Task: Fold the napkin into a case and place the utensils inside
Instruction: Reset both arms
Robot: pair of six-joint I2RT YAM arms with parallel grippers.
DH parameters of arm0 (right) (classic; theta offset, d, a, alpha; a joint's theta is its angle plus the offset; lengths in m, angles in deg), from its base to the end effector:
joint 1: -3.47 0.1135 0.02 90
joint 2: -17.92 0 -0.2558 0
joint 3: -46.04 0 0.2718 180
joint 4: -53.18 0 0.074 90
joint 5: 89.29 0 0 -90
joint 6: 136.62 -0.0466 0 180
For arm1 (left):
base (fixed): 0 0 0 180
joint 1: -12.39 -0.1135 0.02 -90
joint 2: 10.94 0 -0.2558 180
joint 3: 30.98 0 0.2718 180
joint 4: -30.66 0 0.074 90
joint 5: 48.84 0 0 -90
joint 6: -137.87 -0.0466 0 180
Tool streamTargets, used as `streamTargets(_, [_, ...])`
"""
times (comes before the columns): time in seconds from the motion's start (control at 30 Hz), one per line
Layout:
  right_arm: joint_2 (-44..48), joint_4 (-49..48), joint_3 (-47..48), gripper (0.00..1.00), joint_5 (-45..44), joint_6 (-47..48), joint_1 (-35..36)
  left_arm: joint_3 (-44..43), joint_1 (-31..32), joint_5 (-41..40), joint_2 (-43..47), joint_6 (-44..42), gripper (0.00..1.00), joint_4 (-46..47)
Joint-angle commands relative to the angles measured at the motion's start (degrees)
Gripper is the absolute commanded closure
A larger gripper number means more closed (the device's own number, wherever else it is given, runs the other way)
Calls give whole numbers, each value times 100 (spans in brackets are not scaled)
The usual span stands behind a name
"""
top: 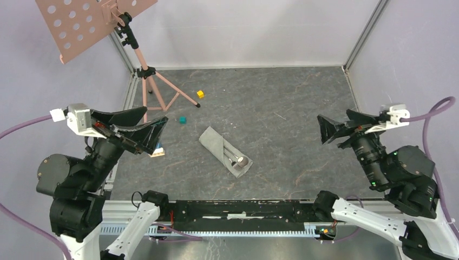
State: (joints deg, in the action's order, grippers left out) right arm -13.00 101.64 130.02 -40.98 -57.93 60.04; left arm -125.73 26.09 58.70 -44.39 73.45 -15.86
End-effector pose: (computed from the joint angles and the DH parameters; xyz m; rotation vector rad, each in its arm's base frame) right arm 0.0657 0.0433 0.4709 -0.0055 1.5245 0.4075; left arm 0.0468 -0.0259 0.5231 0.1283 1.3610 -0.7795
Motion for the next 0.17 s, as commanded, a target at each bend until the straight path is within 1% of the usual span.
streamTargets(0.0, [244,-346,90,2,-72,663,6,-195,-3,-495,47,-510,0,-401])
streamTargets(0.13, [130,-65,137,2,-579,429,11,-194,-3,-432,19,-434,0,-394])
